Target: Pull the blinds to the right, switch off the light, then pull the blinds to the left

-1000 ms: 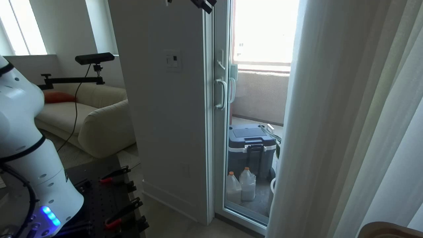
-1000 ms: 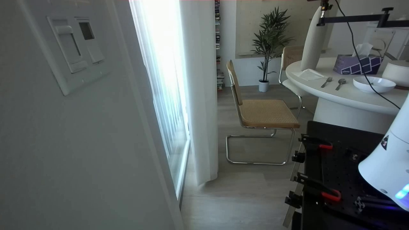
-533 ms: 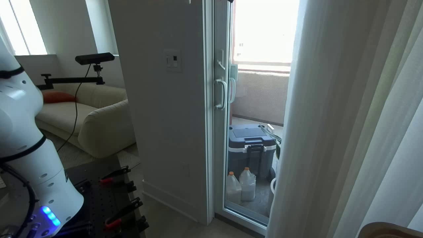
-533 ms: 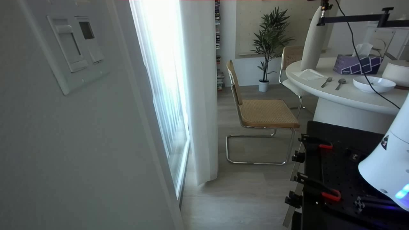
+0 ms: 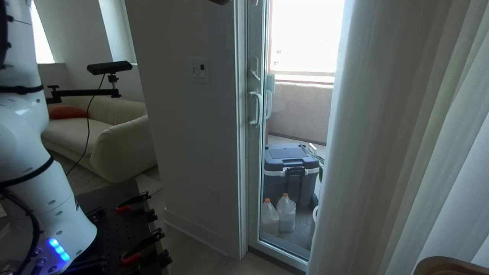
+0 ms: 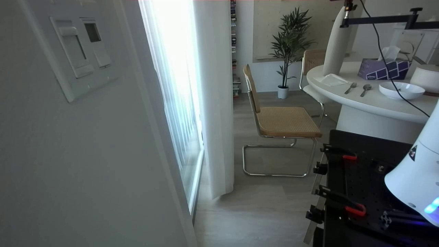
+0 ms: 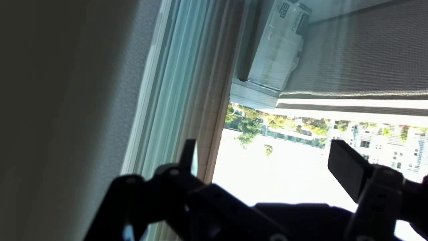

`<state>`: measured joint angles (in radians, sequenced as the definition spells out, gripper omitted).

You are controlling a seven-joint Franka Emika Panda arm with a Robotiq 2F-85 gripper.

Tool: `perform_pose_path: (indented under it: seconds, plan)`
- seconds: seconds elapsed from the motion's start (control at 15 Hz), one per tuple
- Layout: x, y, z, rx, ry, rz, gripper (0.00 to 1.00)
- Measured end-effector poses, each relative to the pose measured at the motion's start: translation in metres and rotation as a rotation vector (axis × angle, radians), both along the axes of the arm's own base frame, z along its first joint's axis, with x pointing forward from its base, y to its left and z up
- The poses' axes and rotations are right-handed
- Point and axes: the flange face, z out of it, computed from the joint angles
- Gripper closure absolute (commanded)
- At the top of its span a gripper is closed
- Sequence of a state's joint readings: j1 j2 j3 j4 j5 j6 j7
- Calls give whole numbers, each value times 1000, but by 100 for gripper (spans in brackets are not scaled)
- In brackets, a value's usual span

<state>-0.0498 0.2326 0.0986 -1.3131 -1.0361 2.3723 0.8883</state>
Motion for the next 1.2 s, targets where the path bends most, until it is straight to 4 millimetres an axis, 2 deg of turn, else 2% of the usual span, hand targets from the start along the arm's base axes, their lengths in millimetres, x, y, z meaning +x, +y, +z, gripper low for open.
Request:
perform_pose_path:
  seconds: [0.27,0.67,0.93,1.2]
  plan:
    - [20,-27,4,-11,-50,-14,0]
    - [36,-63,10,-20,-92,-66,0]
    - [41,-87,15,-32,-114,-112,0]
    - [36,-119,27,-46,-127,-202,0]
